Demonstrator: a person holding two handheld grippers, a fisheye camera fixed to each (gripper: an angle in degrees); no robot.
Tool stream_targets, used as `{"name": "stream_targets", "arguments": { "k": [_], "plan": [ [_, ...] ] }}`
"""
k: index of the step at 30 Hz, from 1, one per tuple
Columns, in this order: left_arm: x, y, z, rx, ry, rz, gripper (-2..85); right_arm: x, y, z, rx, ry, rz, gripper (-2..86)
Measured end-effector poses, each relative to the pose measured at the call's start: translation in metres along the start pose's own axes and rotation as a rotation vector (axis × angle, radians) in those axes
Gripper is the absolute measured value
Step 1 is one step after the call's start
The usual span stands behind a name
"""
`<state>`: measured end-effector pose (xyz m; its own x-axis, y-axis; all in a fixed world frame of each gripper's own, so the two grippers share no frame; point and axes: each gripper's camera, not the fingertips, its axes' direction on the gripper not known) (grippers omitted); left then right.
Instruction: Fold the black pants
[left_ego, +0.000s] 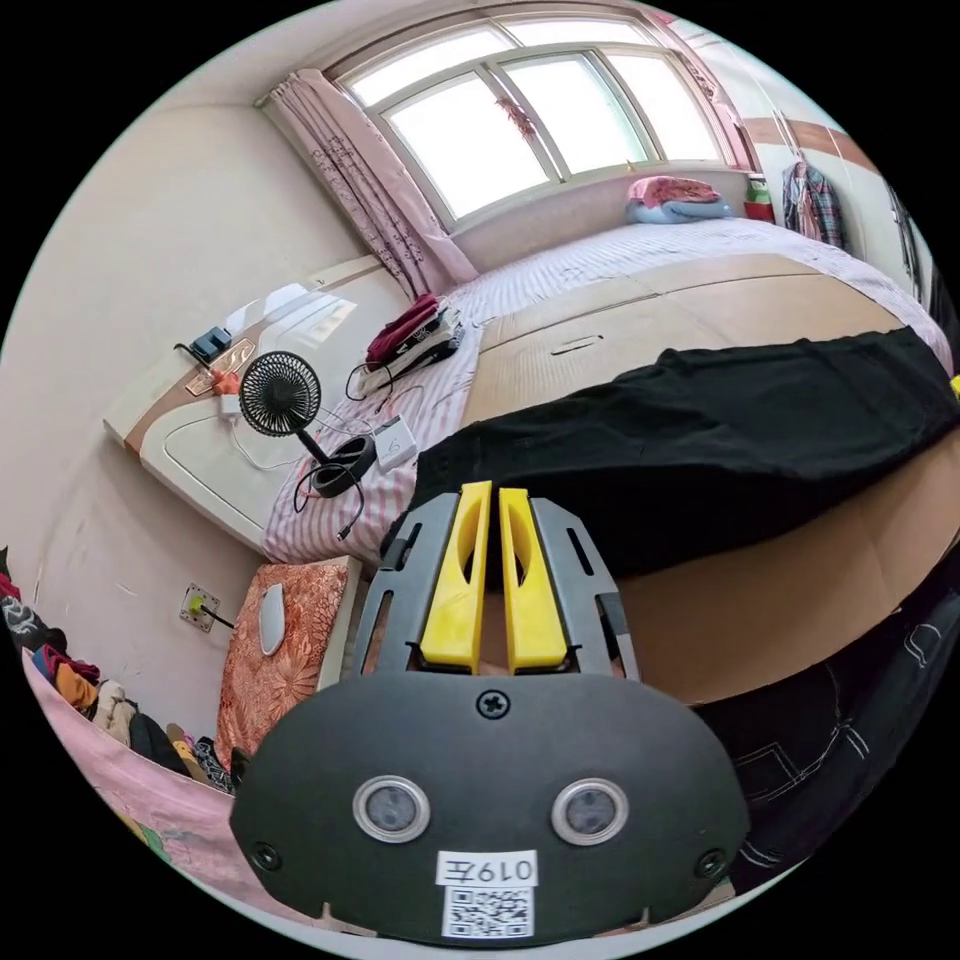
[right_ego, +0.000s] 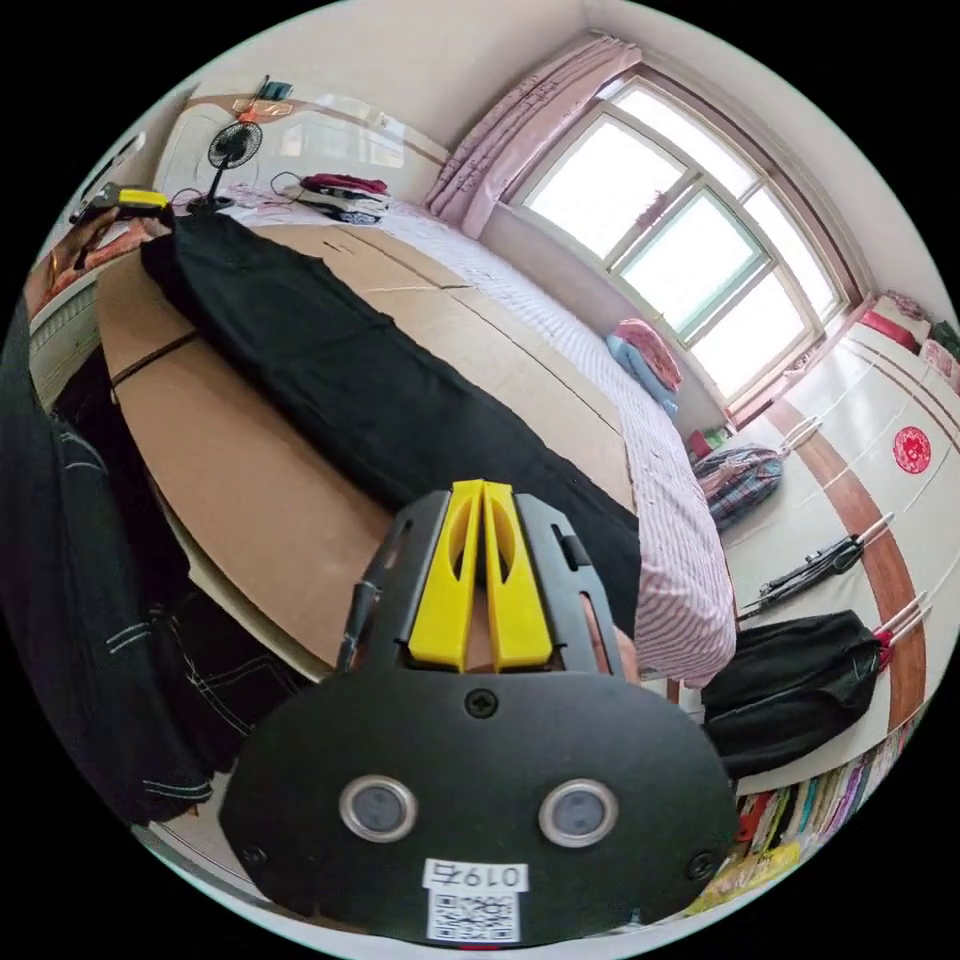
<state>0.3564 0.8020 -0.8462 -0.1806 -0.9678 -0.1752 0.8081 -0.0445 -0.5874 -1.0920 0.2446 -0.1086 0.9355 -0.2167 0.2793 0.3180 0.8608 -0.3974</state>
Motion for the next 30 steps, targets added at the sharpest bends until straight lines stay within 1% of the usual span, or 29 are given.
{"name": "stream_targets", "arguments": {
  "k": [3,5,11,18,30],
  "plan": [
    [-0.011,-0.013,-0.006,0.022,-0.003,-0.039,0.4,-0.005,-0.003,0.001,-0.069,-0.014,-0.099,8.3],
    [-0.022,-0.020,-0.008,0.035,0.021,-0.068,0.4,-0.006,-0.005,0.000,-0.082,-0.029,-0.137,8.7],
    [-0.051,-0.037,-0.009,0.046,0.103,-0.151,0.3,-0.013,-0.017,0.011,-0.114,-0.014,-0.209,8.5],
    [-0.057,-0.047,-0.020,0.075,0.051,-0.145,0.5,-0.012,-0.040,0.007,-0.079,0.007,-0.174,3.7],
    [-0.071,-0.087,-0.032,0.156,0.062,-0.157,0.4,-0.019,-0.082,-0.008,-0.146,0.032,-0.223,5.2]
  ]
}}
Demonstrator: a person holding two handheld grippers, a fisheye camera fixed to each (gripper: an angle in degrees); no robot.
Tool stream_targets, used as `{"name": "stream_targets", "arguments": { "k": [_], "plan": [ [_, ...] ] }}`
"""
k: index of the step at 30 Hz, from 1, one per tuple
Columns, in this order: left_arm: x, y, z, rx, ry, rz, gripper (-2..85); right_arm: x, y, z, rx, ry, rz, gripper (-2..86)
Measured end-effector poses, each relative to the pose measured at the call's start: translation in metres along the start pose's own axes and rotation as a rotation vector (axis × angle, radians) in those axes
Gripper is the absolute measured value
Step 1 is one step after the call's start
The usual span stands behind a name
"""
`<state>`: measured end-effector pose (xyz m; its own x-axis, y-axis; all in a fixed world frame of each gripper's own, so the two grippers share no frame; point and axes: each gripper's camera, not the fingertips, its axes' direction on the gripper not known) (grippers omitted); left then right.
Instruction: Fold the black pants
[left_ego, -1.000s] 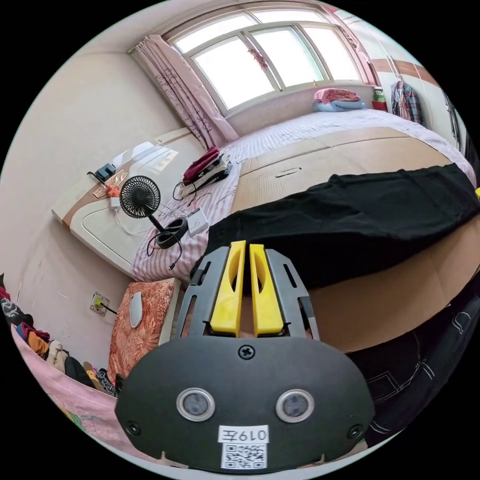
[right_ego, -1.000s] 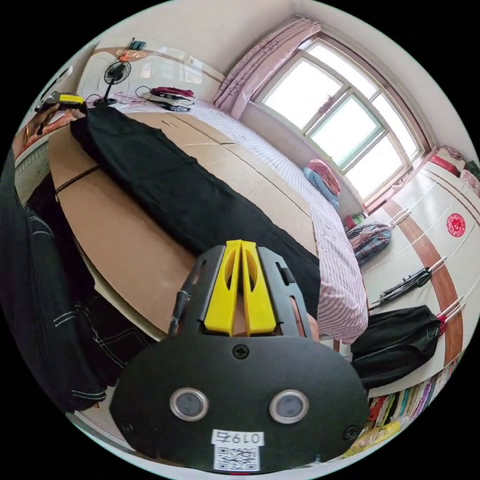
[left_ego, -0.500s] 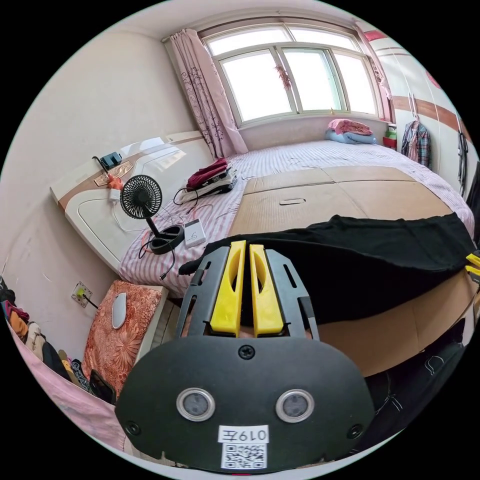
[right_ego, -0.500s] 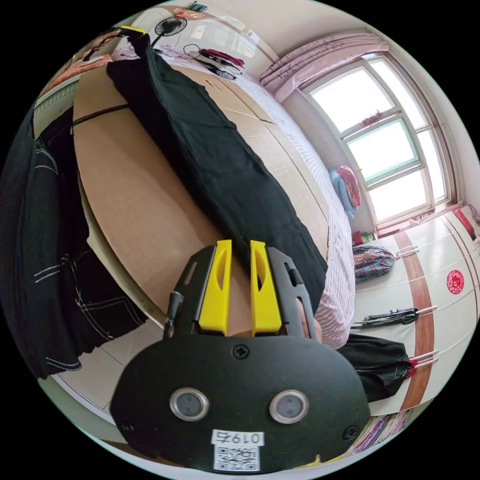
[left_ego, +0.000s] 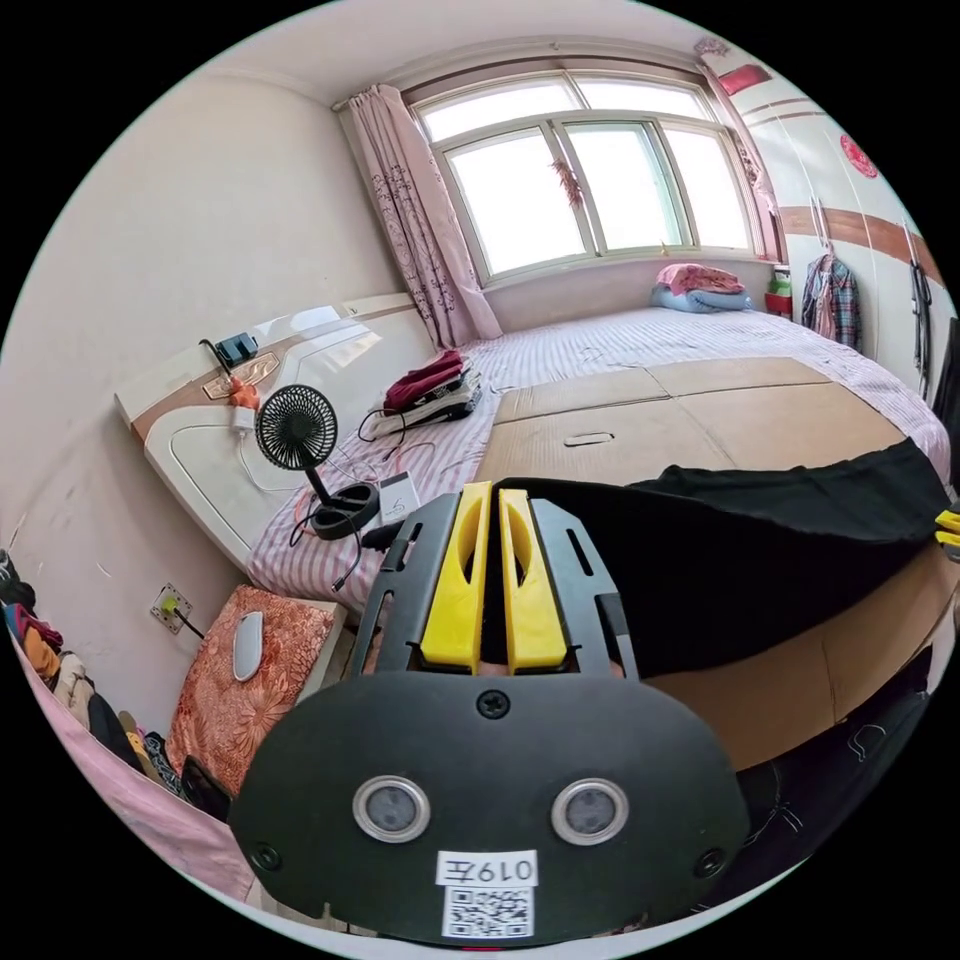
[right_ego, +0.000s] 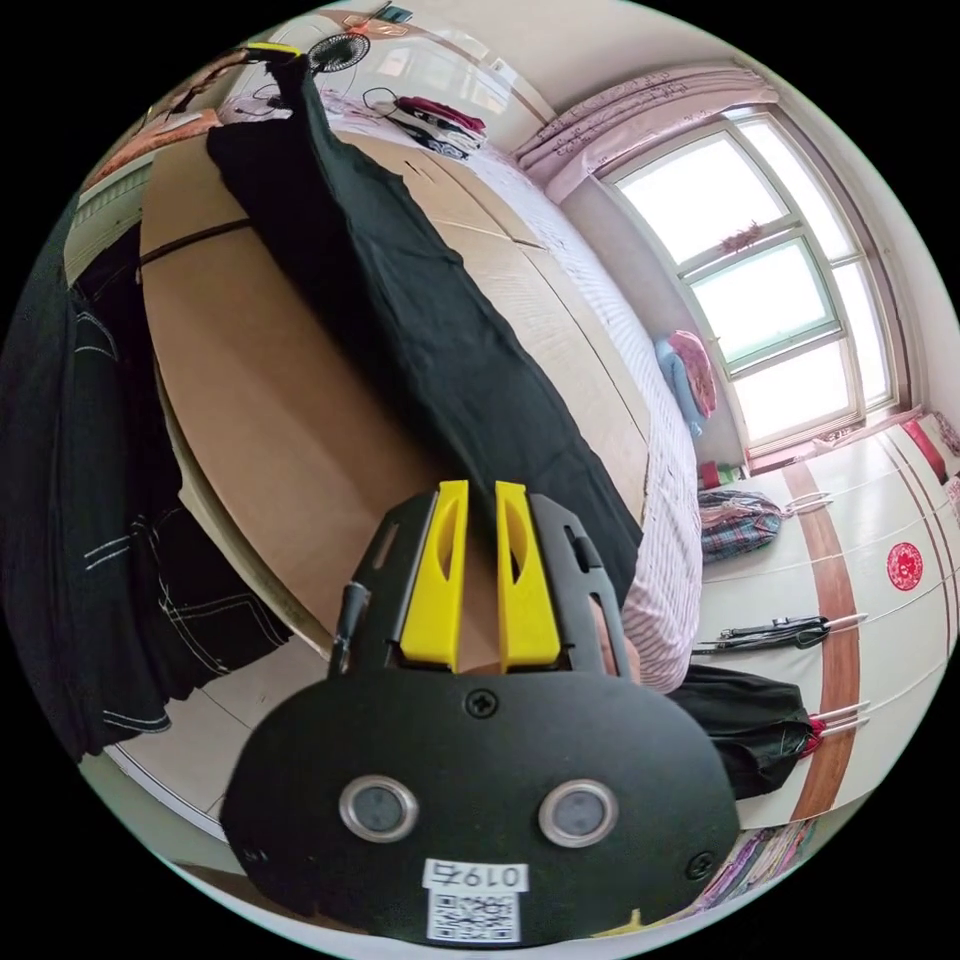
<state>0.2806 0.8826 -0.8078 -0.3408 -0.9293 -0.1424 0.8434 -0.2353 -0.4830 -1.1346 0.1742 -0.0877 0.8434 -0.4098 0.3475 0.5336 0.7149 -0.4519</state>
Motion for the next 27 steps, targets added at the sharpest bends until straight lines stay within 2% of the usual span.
{"name": "stream_targets", "arguments": {
  "k": [8,14,18,22,27],
  "plan": [
    [0.006,-0.025,0.008,0.031,0.005,0.000,0.4,-0.002,-0.022,-0.015,0.000,0.021,0.015,3.5],
    [0.017,-0.033,0.023,0.024,-0.006,0.000,0.5,-0.010,-0.041,-0.012,-0.004,0.190,0.040,-0.1],
    [0.033,-0.053,0.036,0.047,-0.061,0.055,0.6,0.034,-0.070,-0.034,0.114,0.287,0.201,-0.7],
    [0.050,-0.105,0.076,0.092,-0.091,0.093,0.6,0.081,-0.122,-0.026,0.171,0.390,0.265,-0.7],
    [0.080,-0.180,0.168,0.020,-0.142,0.112,0.6,0.147,-0.224,0.041,0.147,0.454,0.297,-0.8]
  ]
}}
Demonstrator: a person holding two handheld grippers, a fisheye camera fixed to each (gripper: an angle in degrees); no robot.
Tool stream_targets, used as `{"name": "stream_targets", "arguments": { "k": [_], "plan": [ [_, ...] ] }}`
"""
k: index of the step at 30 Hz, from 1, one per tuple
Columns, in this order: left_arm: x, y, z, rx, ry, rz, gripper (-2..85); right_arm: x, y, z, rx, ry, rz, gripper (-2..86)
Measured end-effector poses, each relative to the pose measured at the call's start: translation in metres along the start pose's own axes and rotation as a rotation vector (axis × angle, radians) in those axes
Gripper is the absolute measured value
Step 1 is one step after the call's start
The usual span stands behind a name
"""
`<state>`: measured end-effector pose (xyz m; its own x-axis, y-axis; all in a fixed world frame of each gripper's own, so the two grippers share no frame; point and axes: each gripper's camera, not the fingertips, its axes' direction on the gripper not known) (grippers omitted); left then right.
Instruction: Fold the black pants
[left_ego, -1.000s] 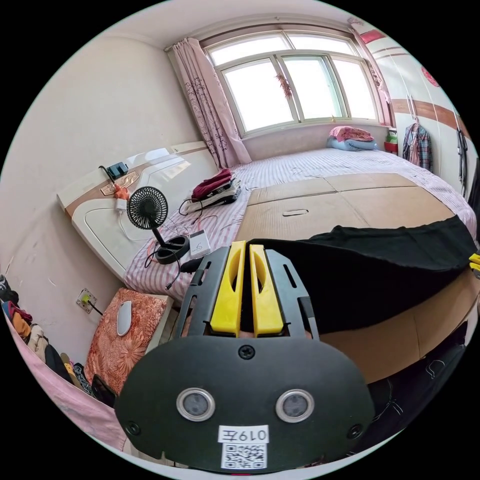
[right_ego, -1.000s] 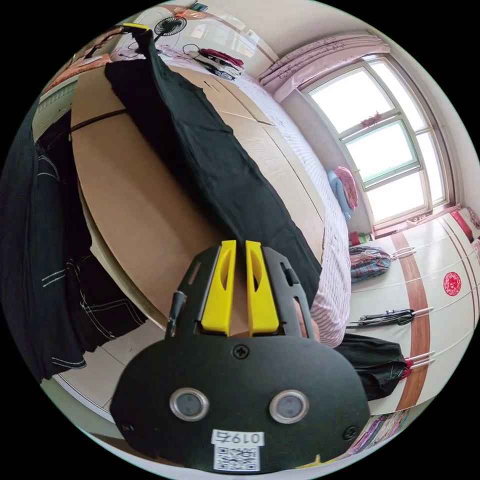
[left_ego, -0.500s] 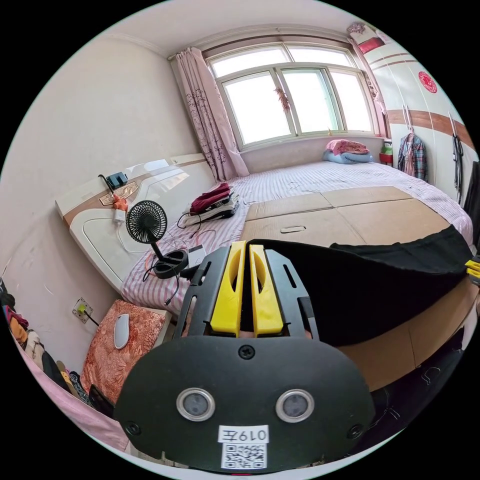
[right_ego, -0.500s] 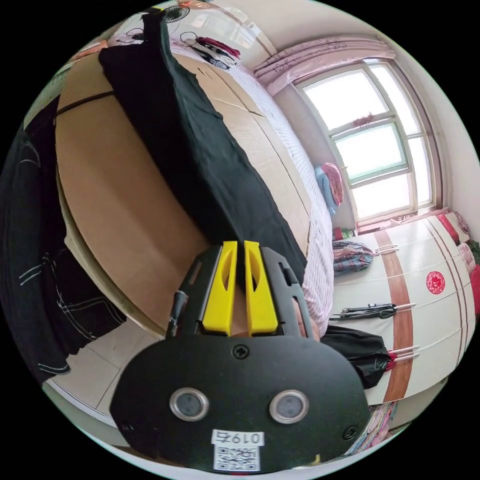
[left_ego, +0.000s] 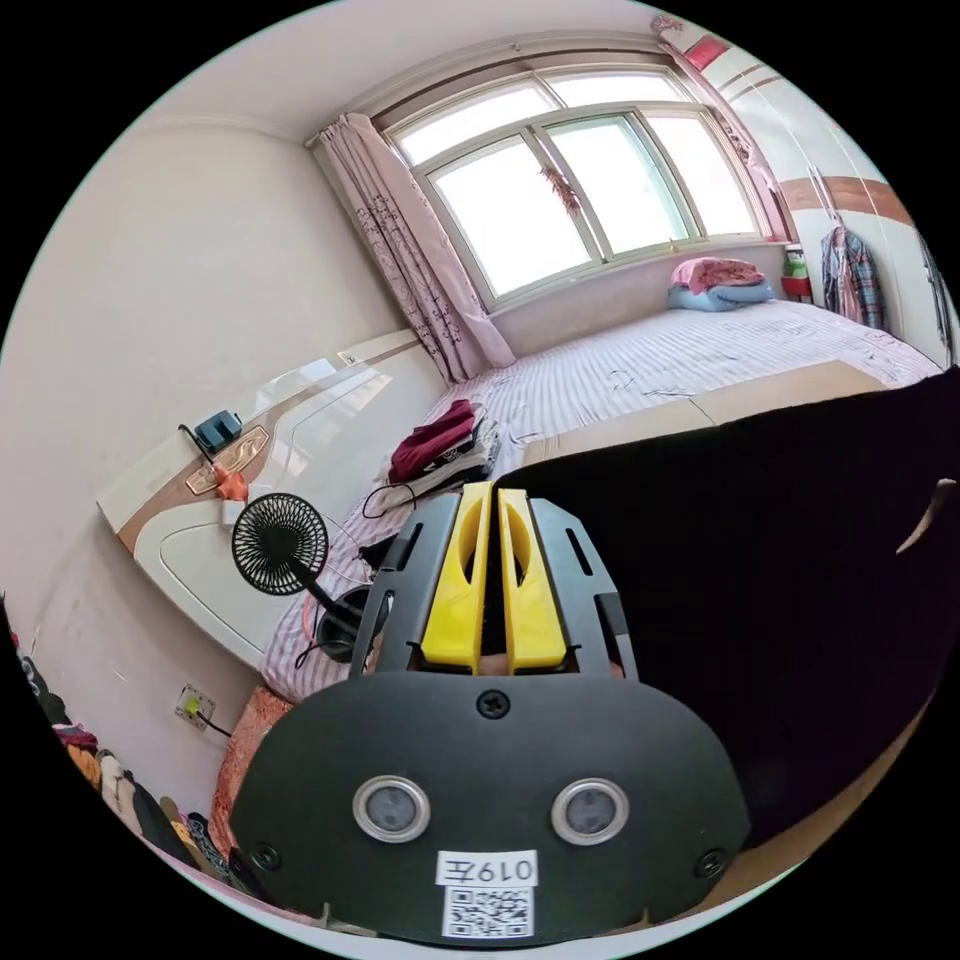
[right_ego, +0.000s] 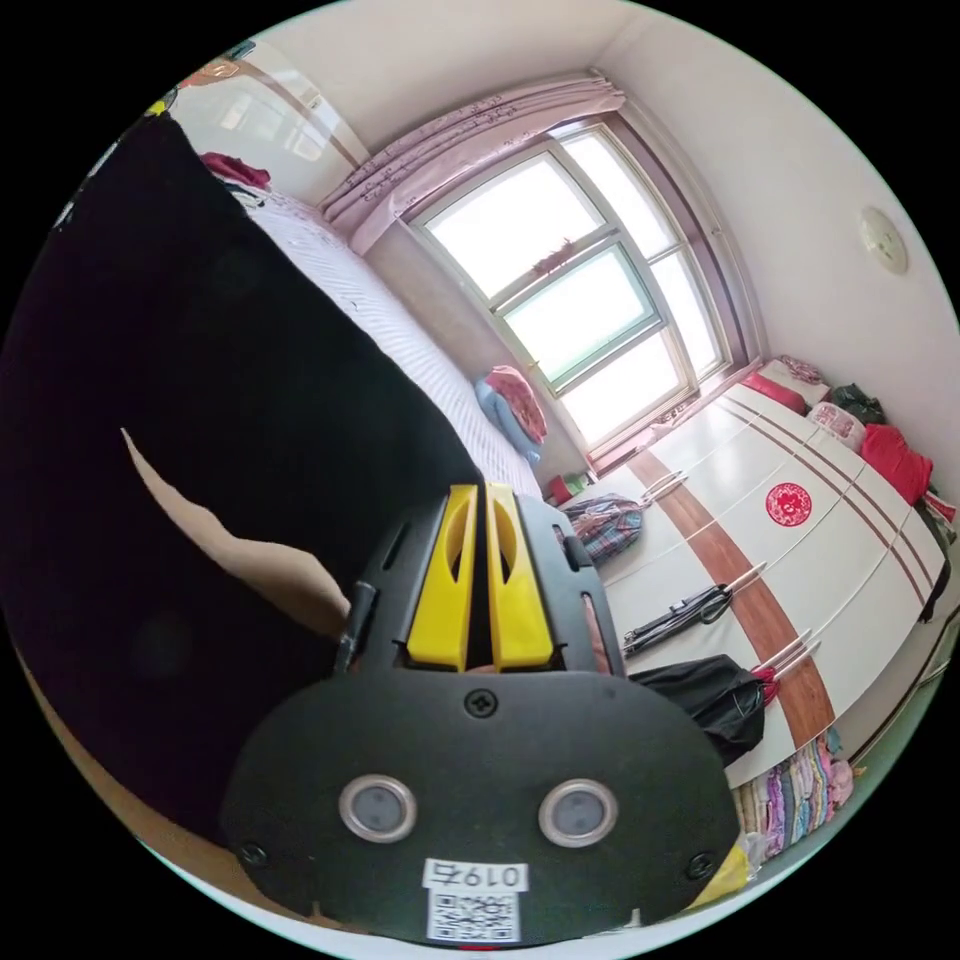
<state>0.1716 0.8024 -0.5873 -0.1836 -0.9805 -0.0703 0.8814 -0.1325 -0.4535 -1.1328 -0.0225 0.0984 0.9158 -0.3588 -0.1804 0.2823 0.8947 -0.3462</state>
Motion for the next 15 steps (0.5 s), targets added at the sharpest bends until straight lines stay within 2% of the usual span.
{"name": "stream_targets", "arguments": {
  "k": [5,7,9,11,12,13,15],
  "plan": [
    [0.069,-0.047,0.115,-0.245,-0.035,0.147,0.7,-0.028,-0.071,0.091,-0.162,-0.080,-0.043,-0.8],
    [0.101,-0.048,0.165,-0.436,-0.008,0.227,0.7,-0.047,-0.087,0.118,-0.260,-0.126,-0.109,-0.8],
    [0.114,-0.044,0.185,-0.532,-0.035,0.223,0.7,-0.070,-0.096,0.138,-0.337,-0.134,-0.203,-0.7],
    [0.120,-0.039,0.188,-0.527,-0.094,0.221,0.7,-0.084,-0.097,0.146,-0.378,-0.058,-0.274,-0.8],
    [0.119,-0.034,0.185,-0.519,-0.121,0.210,0.7,-0.086,-0.095,0.143,-0.338,0.062,-0.266,-0.9],
    [0.115,-0.028,0.180,-0.507,-0.127,0.189,0.7,-0.085,-0.093,0.139,-0.306,0.094,-0.269,-0.9],
    [0.104,-0.016,0.163,-0.464,-0.073,0.134,0.7,-0.074,-0.084,0.120,-0.249,0.043,-0.219,-0.9]
  ]
}}
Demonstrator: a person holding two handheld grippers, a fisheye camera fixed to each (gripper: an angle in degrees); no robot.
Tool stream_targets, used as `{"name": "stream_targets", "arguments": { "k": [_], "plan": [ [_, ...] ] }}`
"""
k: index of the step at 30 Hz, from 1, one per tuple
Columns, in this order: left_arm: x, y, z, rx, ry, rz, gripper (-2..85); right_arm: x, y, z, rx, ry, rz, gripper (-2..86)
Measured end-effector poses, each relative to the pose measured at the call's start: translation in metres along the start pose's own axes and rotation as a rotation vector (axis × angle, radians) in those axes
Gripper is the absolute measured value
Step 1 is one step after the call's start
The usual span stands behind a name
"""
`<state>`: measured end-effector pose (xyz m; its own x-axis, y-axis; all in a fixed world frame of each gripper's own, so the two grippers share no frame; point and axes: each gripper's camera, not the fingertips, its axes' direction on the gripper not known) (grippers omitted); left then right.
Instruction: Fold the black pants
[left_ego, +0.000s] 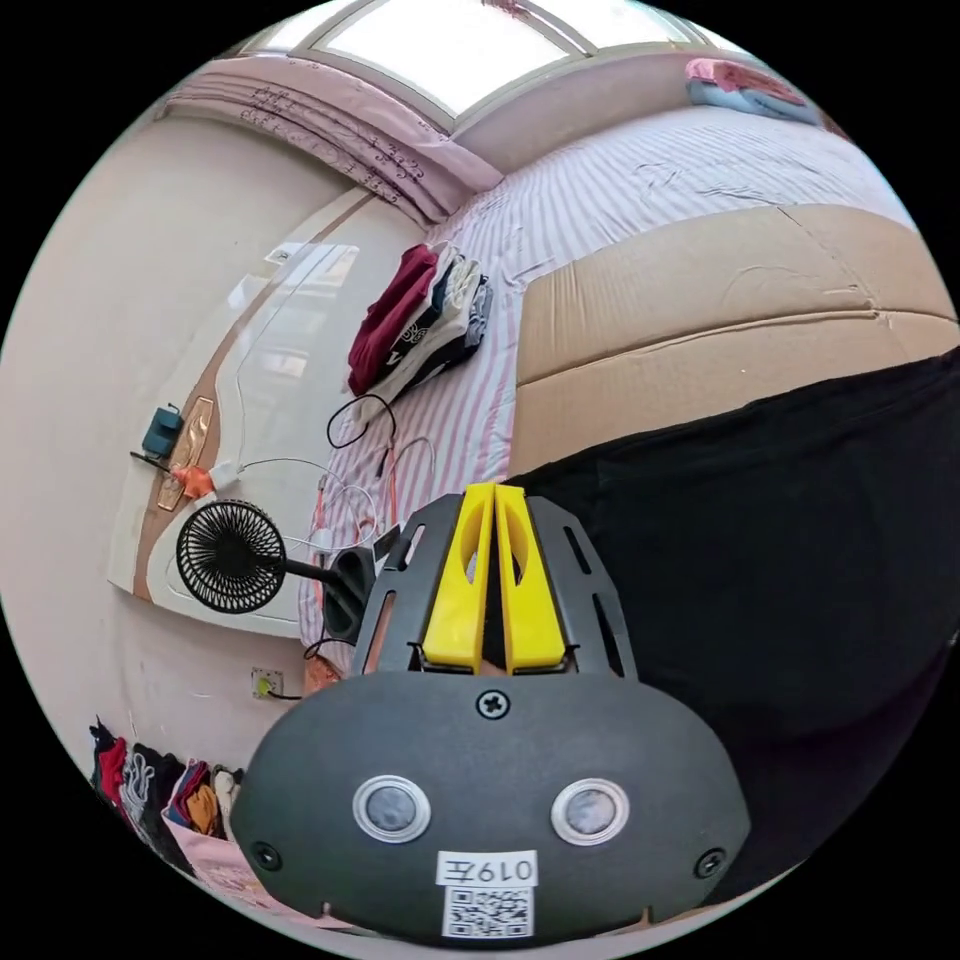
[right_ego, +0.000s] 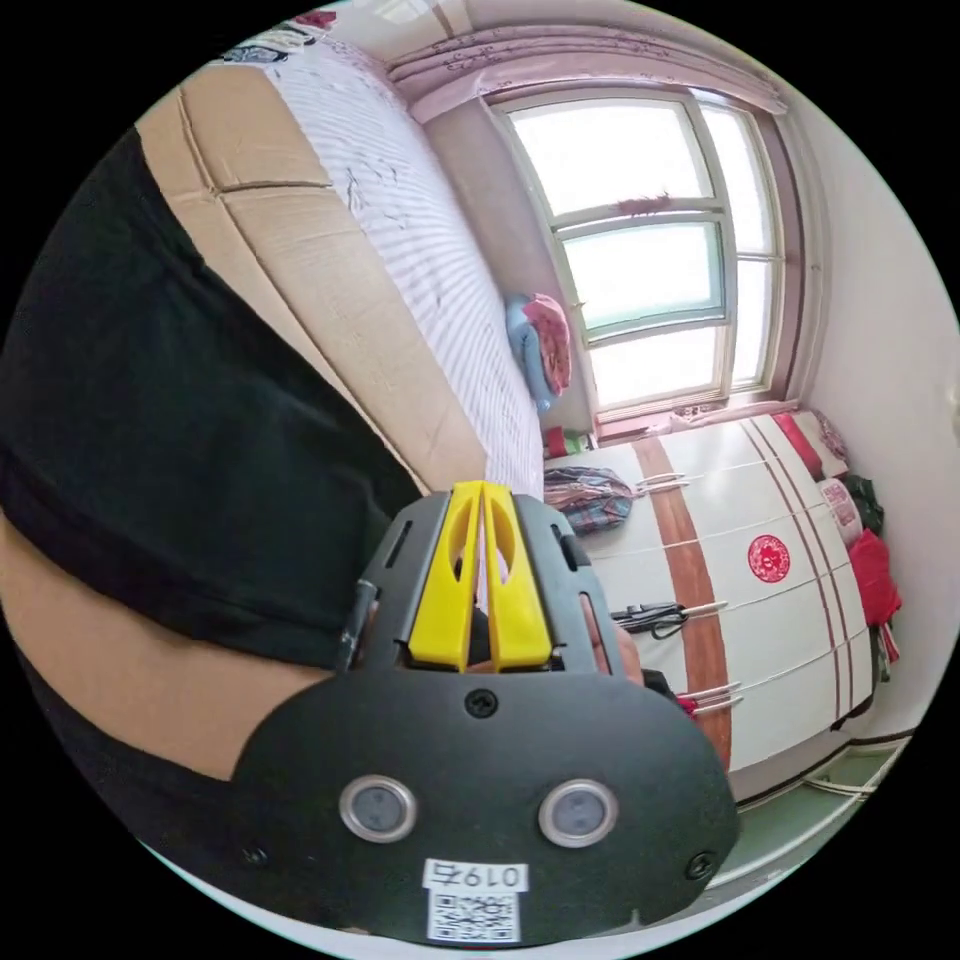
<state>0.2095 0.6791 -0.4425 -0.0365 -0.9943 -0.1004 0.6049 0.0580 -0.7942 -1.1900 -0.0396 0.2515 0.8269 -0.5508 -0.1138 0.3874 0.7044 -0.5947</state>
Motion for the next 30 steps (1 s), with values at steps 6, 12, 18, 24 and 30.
{"name": "stream_targets", "arguments": {
  "k": [6,12,18,24,30],
  "plan": [
    [-0.026,0.148,-0.063,0.332,0.308,-0.065,0.8,0.046,0.101,-0.078,0.284,-0.494,0.144,-0.9],
    [0.046,0.311,-0.119,0.459,0.445,0.256,1.5,0.023,0.232,-0.162,0.601,-0.749,-0.002,-0.4],
    [0.115,0.378,-0.155,0.460,0.506,0.457,4.6,-0.013,0.279,-0.189,0.553,-0.820,-0.167,7.9],
    [0.164,0.401,-0.150,0.361,0.276,0.608,5.8,-0.047,0.293,-0.187,0.386,-0.754,-0.297,9.0],
    [0.194,0.425,-0.146,0.356,0.155,0.691,5.9,-0.075,0.299,-0.174,0.263,-0.659,-0.229,8.7]
  ]
}}
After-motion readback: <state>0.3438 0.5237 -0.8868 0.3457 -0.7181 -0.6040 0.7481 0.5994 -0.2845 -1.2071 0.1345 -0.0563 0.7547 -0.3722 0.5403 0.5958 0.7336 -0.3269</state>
